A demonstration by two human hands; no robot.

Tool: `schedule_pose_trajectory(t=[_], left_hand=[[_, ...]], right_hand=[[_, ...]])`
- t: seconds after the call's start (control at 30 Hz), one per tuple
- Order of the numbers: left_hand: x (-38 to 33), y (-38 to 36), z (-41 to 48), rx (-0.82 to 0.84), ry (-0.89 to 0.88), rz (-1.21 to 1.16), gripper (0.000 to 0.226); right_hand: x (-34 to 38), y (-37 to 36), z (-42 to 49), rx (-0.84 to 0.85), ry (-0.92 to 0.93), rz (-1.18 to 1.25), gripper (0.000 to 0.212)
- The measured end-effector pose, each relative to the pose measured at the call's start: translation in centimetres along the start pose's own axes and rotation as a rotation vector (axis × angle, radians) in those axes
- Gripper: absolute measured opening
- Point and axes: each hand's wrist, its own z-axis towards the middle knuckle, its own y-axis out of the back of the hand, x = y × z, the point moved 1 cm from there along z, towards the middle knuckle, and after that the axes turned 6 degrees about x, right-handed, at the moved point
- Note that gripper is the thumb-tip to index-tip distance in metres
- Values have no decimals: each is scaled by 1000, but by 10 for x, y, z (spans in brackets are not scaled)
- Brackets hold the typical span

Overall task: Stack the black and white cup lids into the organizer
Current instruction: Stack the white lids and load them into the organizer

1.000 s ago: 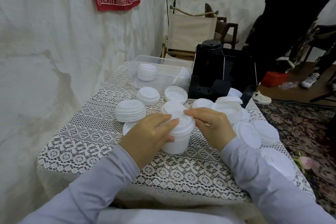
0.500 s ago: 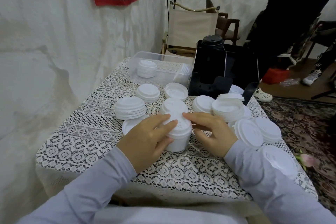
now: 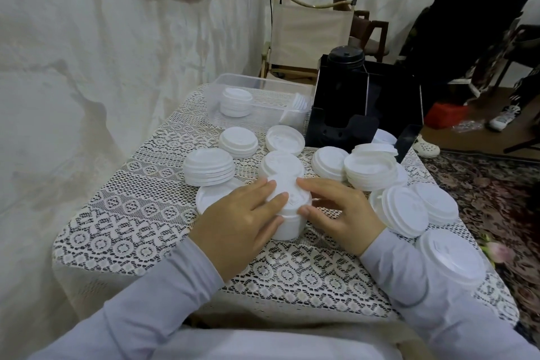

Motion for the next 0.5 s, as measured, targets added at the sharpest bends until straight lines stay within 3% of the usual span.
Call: schedule_pose_trajectory(t=[0.23,0.43,0.5], left_hand=[[-5,-6,-8,-15,0,30,36],[-3,-3,-5,4,10,-13,37],[-3,-2,-4,14,25,-43,37]], right_hand=[[-6,-5,-6,-28,73,-63,55],[3,12,6,106,-108,64,50],[5,27,14,-23,-147,-87,37]])
